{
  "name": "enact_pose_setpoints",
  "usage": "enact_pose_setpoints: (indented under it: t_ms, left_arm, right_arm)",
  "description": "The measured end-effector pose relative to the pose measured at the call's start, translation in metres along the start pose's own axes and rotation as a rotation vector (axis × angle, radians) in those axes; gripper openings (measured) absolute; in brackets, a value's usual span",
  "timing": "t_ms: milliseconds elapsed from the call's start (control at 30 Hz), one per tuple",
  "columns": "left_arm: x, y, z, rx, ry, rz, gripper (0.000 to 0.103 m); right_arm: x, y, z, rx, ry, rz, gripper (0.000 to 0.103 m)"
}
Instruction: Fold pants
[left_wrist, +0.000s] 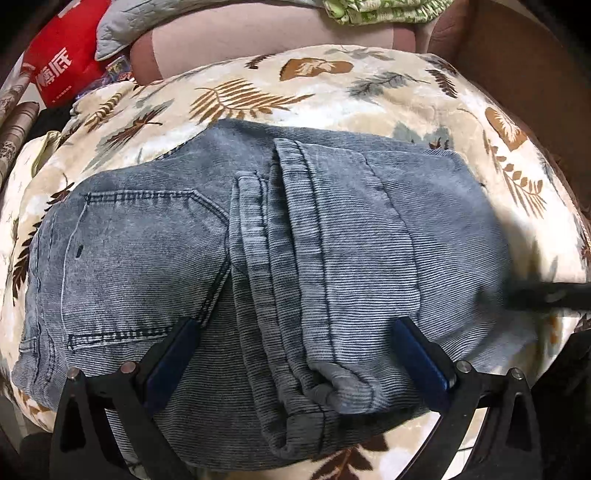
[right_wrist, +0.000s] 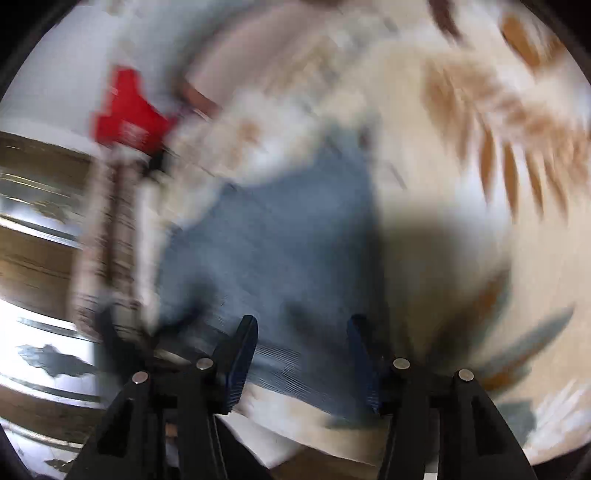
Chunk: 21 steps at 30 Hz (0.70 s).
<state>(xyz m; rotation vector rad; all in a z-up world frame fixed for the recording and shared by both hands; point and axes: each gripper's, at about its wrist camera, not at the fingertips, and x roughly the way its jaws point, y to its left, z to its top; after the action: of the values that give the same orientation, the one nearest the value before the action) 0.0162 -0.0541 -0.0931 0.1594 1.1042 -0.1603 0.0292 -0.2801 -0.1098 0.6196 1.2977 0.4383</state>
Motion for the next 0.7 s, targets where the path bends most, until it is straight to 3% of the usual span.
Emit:
enact_pose_setpoints:
  t_ms: [33,67,133,267,300,333,367,400,433,500,600,633,700]
  left_arm:
    - [-0.005,0.001,0.001,0.002,-0.017,-0.016,0.103]
    - [-0.014,0.001,0.002,0.001,-0.053,-0.024,0.103]
    - [-0.027,0.003,0.003,-0.002,-0.101,-0.017,0.103]
    - [-0.022,0.006,0.009,-0.023,-0.076,-0.023,0.103]
    - [-0.02,0.006,0.009,-0.022,-0.07,-0.027,0.103]
    - [-0.019,0.006,0.008,-0.02,-0.064,-0.027,0.103]
    - [-0.018,0.007,0.006,-0.022,-0.059,-0.019,0.103]
    - [-0.017,0.009,0.005,-0.025,-0.056,-0.017,0.103]
    - [-0.016,0.011,0.006,-0.026,-0.056,-0.019,0.103]
    - [-0.025,0.018,0.004,-0.046,-0.081,-0.022,0.103]
    - [-0.028,0.029,0.005,-0.107,-0.097,-0.051,0.103]
    - [-0.024,0.031,0.006,-0.119,-0.088,-0.059,0.103]
    - [-0.006,0.028,0.006,-0.105,-0.023,-0.044,0.103]
  right_arm:
    - [-0.001,-0.007,-0.002,0.025,-0.025,0.008,0.037]
    - [-0.008,-0.011,-0.003,0.078,-0.035,0.05,0.036]
    - [-0.023,-0.003,-0.001,0.064,-0.06,0.076,0.037]
    - [-0.038,0.021,0.019,0.024,-0.111,0.138,0.044]
    - [-0.035,0.023,0.026,0.021,-0.121,0.148,0.051]
    - [-0.027,0.023,0.033,0.014,-0.12,0.142,0.059]
    - [-0.017,0.017,0.04,0.006,-0.103,0.101,0.061]
    - [-0.004,0.008,0.043,0.012,-0.069,0.026,0.056]
    - [0.011,-0.004,0.045,0.047,-0.047,0.017,0.05]
    - [-0.001,-0.01,0.045,0.108,-0.081,0.084,0.05]
    - [-0.028,0.009,0.035,0.057,-0.139,0.092,0.053]
    - [-0.032,0.015,0.029,0.033,-0.142,0.11,0.06]
    - [-0.022,0.014,0.02,0.012,-0.131,0.067,0.069]
